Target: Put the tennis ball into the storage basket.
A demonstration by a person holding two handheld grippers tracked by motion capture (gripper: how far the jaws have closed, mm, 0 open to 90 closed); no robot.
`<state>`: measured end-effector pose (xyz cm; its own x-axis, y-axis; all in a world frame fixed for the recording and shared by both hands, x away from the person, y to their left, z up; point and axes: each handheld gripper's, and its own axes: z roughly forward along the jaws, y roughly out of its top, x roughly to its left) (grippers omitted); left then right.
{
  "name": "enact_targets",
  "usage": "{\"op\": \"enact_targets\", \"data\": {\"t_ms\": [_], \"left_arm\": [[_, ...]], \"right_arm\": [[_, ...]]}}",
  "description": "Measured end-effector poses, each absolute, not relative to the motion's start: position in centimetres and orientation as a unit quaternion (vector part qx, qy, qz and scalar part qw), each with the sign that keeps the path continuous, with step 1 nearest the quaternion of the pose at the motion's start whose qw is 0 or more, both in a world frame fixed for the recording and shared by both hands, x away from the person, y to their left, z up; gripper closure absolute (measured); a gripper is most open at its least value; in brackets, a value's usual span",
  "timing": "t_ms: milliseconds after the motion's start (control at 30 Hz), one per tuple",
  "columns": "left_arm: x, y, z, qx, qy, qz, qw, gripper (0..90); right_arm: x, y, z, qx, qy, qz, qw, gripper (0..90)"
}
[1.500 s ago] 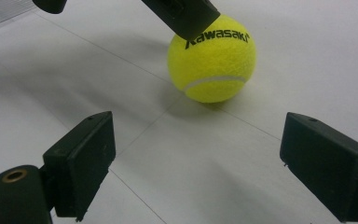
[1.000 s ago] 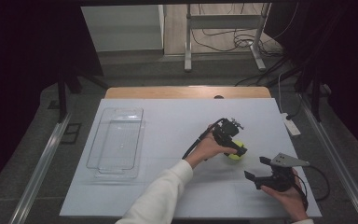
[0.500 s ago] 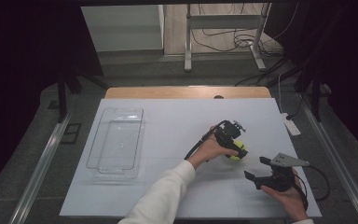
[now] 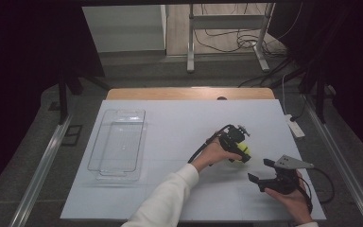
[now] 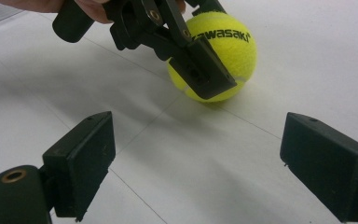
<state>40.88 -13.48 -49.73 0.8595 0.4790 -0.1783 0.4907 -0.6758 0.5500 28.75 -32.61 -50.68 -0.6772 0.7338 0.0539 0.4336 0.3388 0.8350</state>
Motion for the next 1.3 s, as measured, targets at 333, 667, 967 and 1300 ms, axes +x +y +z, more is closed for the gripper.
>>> {"op": "enact_targets", "data": {"t_ms": [333,667,967,1300], "left_arm": [[40.7,-13.4,-49.3,0.917,0.260,0.005,0.303,25.9],[40.7,-12.3,-48.0,0.910,0.257,0.004,0.324,26.1],[40.6,-11.4,-47.2,0.906,0.259,0.012,0.335,26.1],[40.3,-10.1,-46.5,0.897,0.269,0.025,0.349,26.1]], "right_arm": [[28.7,-32.6,-50.7,0.365,0.800,0.445,0.169,10.1],[28.7,-32.6,-50.6,0.366,0.799,0.445,0.170,10.2],[28.7,-32.6,-50.6,0.364,0.799,0.447,0.171,10.2],[28.6,-32.3,-50.5,0.364,0.797,0.452,0.170,10.2]]}}
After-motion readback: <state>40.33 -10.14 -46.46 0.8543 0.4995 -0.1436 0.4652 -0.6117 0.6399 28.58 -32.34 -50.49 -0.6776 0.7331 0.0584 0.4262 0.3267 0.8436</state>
